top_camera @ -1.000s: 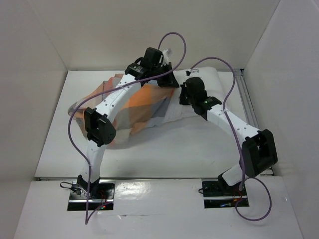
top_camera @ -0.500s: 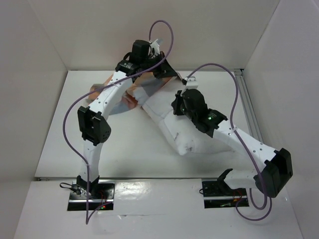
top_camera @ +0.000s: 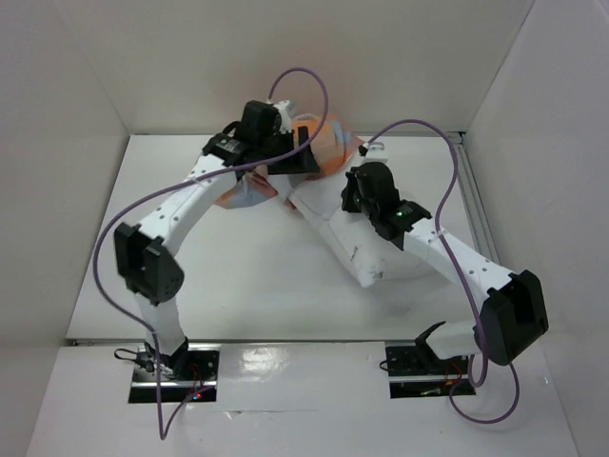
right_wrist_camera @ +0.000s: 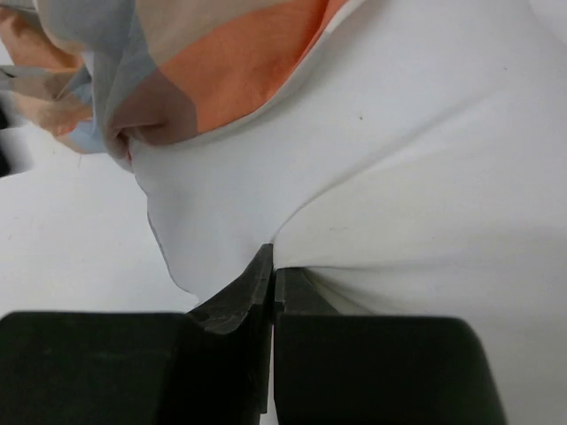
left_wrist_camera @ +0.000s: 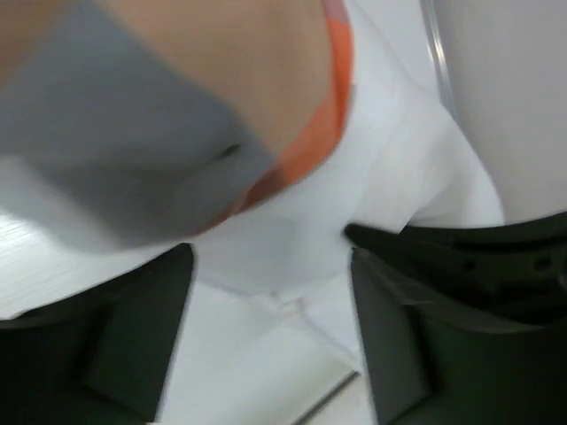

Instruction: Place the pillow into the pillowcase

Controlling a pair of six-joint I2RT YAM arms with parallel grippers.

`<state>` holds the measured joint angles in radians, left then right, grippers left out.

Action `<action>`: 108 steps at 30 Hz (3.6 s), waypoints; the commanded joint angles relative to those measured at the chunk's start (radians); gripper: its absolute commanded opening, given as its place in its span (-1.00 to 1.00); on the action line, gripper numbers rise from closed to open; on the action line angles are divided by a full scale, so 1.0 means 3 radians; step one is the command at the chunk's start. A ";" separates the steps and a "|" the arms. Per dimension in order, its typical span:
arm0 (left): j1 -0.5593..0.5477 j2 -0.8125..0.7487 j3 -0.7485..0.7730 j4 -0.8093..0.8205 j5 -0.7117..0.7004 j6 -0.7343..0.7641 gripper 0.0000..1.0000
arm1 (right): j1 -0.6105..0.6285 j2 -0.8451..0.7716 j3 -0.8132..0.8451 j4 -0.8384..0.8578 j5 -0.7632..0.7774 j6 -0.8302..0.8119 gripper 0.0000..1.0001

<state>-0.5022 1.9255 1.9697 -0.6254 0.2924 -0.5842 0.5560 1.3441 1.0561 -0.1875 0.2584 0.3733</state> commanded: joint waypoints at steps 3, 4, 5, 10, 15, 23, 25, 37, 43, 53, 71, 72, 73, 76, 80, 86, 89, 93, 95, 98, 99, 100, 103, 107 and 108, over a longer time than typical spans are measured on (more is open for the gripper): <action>0.0038 -0.1304 -0.1375 0.0457 -0.1503 0.0210 -0.13 | -0.0145 -0.0098 0.0069 0.0114 0.0033 -0.0078 -1.00; 0.0104 -0.1421 -0.1654 0.0752 -0.1542 0.0173 -0.24 | -0.0145 -0.0098 0.0069 0.0114 -0.0002 -0.0114 -1.00; 0.0135 -0.1585 -0.2143 0.0932 -0.1395 0.0107 -0.24 | -0.0176 -0.0058 0.0069 0.0114 -0.0033 -0.0114 -1.00; -0.0028 -0.1607 -0.3026 0.2001 -0.1495 0.0219 0.93 | -0.0212 0.0040 0.0181 0.0078 -0.0140 -0.0114 -1.00; -0.0284 -0.1254 -0.3231 0.2528 -0.2017 0.0372 0.86 | -0.0278 0.0101 0.0212 0.0078 -0.0212 -0.0114 -1.00; -0.0218 -0.0702 -0.2962 0.3036 -0.2237 0.0541 0.54 | -0.0309 0.0101 0.0243 0.0047 -0.0284 -0.0114 -1.00; -0.0218 -0.0570 -0.2869 0.3036 -0.2268 0.0541 0.54 | -0.0309 0.0132 0.0278 0.0047 -0.0284 -0.0114 -1.00; -0.0095 -0.0302 -0.2225 0.2586 -0.2335 0.0546 -1.00 | -0.0370 0.0168 0.0309 -0.0045 -0.0253 -0.0084 -1.00; -0.0274 -0.0885 -0.2490 0.2586 -0.2009 0.0587 -1.00 | -0.0370 0.0331 0.0376 0.0036 -0.0294 -0.0053 -1.00; -0.0749 -0.1198 -0.2429 0.2075 -0.1216 0.0419 -1.00 | -0.0370 0.0551 0.0412 0.0257 -0.0519 0.0136 -1.00; -0.0934 -0.1121 -0.1760 0.1380 -0.0878 0.0260 -1.00 | -0.0238 0.0454 0.0412 0.0263 -0.0519 0.0320 -1.00; -0.0934 -0.1121 -0.1688 0.1283 -0.0822 0.0260 -1.00 | -0.0202 0.0403 0.0412 0.0227 -0.0519 0.0320 -1.00; -0.0934 -0.1161 -0.1688 0.1231 -0.0821 0.0260 -1.00 | -0.0171 0.0362 0.0412 0.0226 -0.0413 0.0275 -1.00; -0.1005 -0.1340 -0.1687 0.1150 -0.0745 0.0260 -1.00 | -0.0130 0.0158 0.0412 0.0119 -0.0314 0.0244 -1.00; -0.1005 -0.1499 -0.1718 0.1027 -0.0826 0.0224 -1.00 | -0.0130 0.0045 0.0269 0.0155 -0.0284 0.0274 -1.00; -0.1036 -0.1377 -0.1310 0.0648 -0.0612 0.0224 -1.00 | 0.0069 0.0096 0.0457 0.0027 -0.0212 0.0305 -1.00; -0.1071 -0.1514 -0.1350 0.0581 -0.0505 0.0133 -1.00 | 0.0217 -0.0021 0.0443 -0.0122 -0.0064 0.0305 -1.00; -0.1072 -0.1546 -0.1458 0.0612 -0.0372 -0.0021 -1.00 | 0.0350 -0.0175 0.0284 -0.0086 0.0064 0.0371 -1.00; -0.1072 -0.1474 -0.1417 0.0612 -0.0290 -0.0057 -1.00 | 0.0350 -0.0211 0.0248 -0.0050 0.0064 0.0372 -1.00; -0.1143 -0.1357 -0.1187 0.0612 -0.0126 -0.0087 -1.00 | 0.0350 -0.0135 0.0289 -0.0085 0.0099 0.0372 -1.00; -0.1143 -0.1356 -0.1101 0.0612 -0.0095 -0.0088 -1.00 | 0.0350 -0.0134 0.0319 -0.0116 0.0135 0.0372 -1.00; -0.1143 -0.1356 -0.1069 0.0612 -0.0024 -0.0088 -1.00 | 0.0350 -0.0134 0.0320 -0.0116 0.0136 0.0372 -1.00; -0.1143 -0.1402 -0.0952 0.0612 0.0007 -0.0088 -1.00 | 0.0350 -0.0185 0.0218 -0.0116 0.0212 0.0372 -1.00; -0.1062 -0.1479 -0.0666 0.0464 -0.0024 -0.0057 -1.00 | 0.0350 -0.0389 0.0075 -0.0239 0.0319 0.0341 -1.00; -0.1001 -0.1514 -0.0615 0.0423 -0.0059 -0.0057 -1.00 | 0.0386 -0.0516 0.0044 -0.0320 0.0355 0.0341 -1.00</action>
<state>-0.8398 1.5352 1.6711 -0.6415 0.2680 -0.5846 0.6361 1.2934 1.0981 -0.2409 0.3496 0.4538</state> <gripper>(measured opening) 0.032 0.011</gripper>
